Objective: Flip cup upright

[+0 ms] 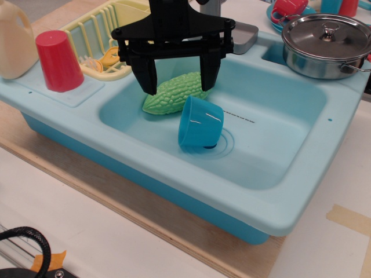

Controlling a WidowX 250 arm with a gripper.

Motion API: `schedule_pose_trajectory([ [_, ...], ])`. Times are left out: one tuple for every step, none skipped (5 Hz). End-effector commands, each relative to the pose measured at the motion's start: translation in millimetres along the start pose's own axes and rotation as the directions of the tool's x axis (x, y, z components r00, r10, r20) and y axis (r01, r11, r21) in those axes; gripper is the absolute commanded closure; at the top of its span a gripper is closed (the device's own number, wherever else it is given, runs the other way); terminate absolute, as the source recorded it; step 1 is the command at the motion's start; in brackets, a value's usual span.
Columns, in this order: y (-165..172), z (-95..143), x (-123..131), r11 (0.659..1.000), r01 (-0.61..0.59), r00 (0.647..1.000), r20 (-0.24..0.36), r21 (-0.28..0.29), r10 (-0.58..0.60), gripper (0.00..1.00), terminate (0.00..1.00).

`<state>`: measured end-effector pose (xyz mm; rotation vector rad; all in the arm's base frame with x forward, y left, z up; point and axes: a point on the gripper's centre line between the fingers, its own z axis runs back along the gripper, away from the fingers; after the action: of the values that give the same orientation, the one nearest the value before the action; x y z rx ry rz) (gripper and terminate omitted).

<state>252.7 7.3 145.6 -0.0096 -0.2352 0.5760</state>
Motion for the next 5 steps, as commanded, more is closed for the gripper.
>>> schedule_pose_trajectory([
  [0,0,0,1.0,0.0,1.0,0.0,0.0,0.0,0.0,0.0],
  [4,-4,1,0.99,0.005,0.999,0.046,-0.139,0.001,0.0,0.0],
  [6,-12,6,0.962,0.023,0.998,0.062,-0.27,-0.007,0.0,0.0],
  [7,-18,13,0.937,0.045,0.996,0.086,-0.346,-0.016,0.0,0.0],
  [2,-29,19,0.916,0.061,0.997,0.059,-0.397,-0.041,0.0,0.0],
])
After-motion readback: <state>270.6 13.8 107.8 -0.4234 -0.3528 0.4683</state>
